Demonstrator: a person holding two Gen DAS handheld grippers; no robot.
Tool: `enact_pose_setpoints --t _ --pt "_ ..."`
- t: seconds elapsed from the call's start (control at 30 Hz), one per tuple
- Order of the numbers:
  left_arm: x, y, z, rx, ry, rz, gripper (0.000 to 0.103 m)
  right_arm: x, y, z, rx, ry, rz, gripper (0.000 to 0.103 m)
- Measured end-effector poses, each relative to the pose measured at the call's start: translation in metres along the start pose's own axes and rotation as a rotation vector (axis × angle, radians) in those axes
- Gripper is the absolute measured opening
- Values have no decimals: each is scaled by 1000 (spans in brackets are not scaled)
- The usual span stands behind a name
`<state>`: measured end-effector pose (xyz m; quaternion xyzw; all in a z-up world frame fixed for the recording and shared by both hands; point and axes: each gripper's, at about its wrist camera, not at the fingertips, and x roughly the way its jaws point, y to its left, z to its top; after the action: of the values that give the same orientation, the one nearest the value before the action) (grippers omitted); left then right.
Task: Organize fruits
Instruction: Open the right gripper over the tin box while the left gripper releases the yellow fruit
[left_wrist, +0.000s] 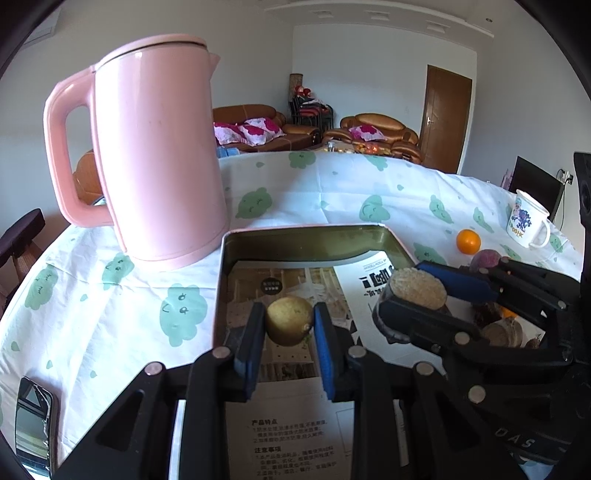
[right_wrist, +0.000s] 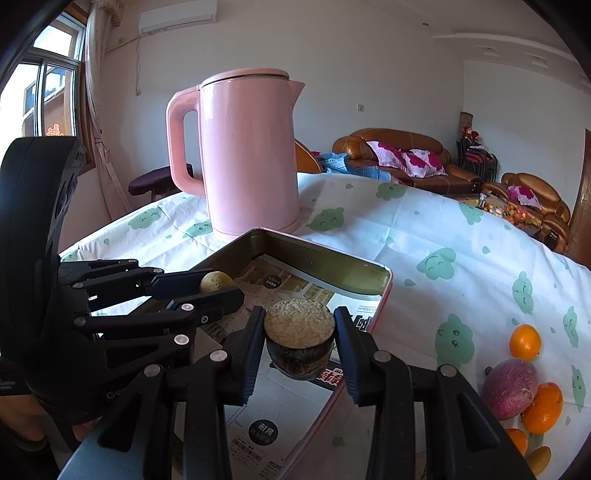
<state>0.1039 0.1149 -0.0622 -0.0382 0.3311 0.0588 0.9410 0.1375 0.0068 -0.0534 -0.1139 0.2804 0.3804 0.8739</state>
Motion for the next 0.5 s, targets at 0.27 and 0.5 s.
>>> enact_pose_setpoints --t 0.27,0.5 --pt "-6 3 -1 -19 -30 30 41 -1 6 -1 -23 3 -42 41" --pt "-40 -4 -14 -73 -137 -13 82 -47 -7 -9 20 -34 -101 55"
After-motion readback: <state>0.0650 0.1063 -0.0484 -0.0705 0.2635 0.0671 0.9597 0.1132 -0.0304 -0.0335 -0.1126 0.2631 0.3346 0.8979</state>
